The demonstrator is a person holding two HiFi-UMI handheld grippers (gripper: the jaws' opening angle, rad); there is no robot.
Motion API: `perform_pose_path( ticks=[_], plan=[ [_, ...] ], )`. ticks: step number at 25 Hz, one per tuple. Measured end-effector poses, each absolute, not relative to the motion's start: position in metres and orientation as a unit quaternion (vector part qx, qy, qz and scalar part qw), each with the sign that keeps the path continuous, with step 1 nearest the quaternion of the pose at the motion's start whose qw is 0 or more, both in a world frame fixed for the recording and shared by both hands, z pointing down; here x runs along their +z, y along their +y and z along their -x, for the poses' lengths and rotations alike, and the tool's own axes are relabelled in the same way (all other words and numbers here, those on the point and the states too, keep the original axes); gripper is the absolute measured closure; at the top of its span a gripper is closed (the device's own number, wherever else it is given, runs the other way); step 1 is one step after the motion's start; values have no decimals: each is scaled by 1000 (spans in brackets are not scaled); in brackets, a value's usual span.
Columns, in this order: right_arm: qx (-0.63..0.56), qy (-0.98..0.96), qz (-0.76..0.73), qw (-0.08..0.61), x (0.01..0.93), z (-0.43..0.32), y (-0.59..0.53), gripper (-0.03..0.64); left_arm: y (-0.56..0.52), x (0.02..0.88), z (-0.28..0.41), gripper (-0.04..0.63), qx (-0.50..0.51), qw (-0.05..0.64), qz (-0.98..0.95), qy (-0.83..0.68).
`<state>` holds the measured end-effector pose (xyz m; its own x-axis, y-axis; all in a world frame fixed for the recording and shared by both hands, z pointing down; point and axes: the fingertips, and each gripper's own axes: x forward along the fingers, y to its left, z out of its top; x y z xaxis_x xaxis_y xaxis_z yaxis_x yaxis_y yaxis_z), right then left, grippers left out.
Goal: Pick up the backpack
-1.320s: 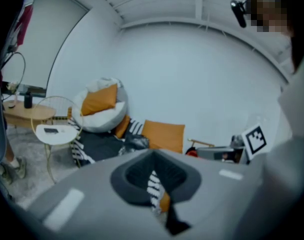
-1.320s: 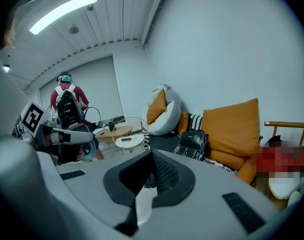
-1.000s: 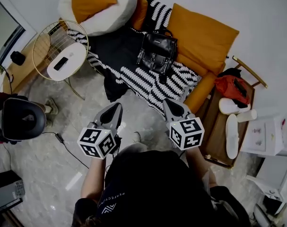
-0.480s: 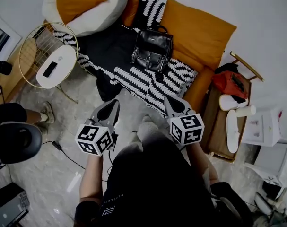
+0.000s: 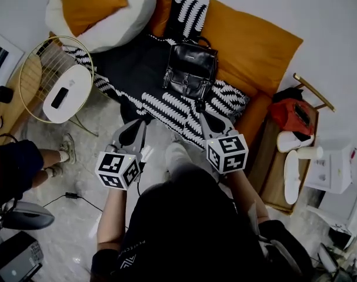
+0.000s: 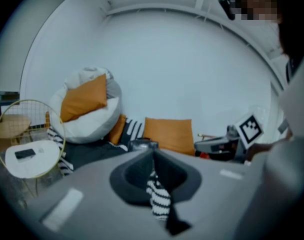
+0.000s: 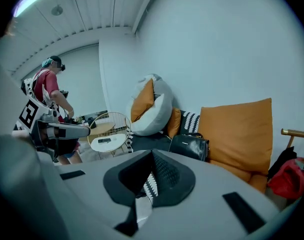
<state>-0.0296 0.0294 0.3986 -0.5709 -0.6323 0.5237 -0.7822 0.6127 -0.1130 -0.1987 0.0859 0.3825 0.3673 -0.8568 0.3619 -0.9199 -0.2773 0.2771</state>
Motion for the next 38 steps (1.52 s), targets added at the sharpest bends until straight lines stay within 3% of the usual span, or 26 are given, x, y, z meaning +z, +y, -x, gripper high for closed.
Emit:
perform_pose_path(
  ticks=[4,7,17,38],
  plan=[
    [176,-865,-413,224,407,28,-13,620,45,393,198,578,82,231,-798,-550],
    [188,-861,-413,230,419,25,-38,618,17,404,195,538,96,240,-799,-542],
    [242,-835,-433,237,475,0,-102,535,-64,445,181,493,154,254,-807,-510],
    [271,-794,-456,298,591,-33,-224,447,-215,581,164,394,223,288,-810,-459]
  ],
)
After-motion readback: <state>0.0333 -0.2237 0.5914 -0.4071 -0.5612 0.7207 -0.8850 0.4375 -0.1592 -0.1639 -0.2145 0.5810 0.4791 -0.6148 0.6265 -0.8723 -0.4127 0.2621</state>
